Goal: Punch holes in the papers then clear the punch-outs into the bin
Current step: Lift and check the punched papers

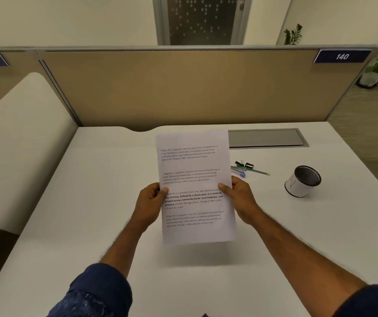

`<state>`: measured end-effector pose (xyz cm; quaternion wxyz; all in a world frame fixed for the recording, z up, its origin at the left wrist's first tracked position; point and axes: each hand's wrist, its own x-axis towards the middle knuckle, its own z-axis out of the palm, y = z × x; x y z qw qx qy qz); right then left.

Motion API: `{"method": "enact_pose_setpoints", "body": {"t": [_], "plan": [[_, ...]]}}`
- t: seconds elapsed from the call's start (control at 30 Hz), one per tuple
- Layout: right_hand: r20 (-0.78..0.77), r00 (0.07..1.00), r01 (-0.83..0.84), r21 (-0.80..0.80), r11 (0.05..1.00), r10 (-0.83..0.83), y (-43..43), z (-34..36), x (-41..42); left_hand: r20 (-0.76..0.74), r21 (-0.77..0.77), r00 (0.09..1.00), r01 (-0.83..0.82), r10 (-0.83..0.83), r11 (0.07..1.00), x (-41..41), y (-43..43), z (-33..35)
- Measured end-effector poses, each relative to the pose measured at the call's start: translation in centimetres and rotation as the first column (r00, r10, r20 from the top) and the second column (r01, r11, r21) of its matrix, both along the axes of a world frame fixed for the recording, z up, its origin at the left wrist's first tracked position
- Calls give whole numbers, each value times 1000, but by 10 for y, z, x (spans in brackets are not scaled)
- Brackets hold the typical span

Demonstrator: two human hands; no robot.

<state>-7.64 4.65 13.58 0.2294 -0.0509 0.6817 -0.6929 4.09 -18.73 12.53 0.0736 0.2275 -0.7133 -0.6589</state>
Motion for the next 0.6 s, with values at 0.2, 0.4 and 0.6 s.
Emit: {"method": "enact_pose_setpoints", "body": {"t": [0.2, 0.4, 0.6], "plan": [[35, 999, 18, -25, 1000, -18, -31, -7, 13, 36, 77, 997, -71, 68, 994, 37, -22, -10], [54, 998, -35, 6, 999, 34, -66, -17, 30, 88, 56, 984, -157, 152, 986, 73, -47, -21], [72, 990, -124, 58, 991, 120, -120, -30, 56, 128, 25, 951, -285, 280, 958, 109, -88, -32]]}}
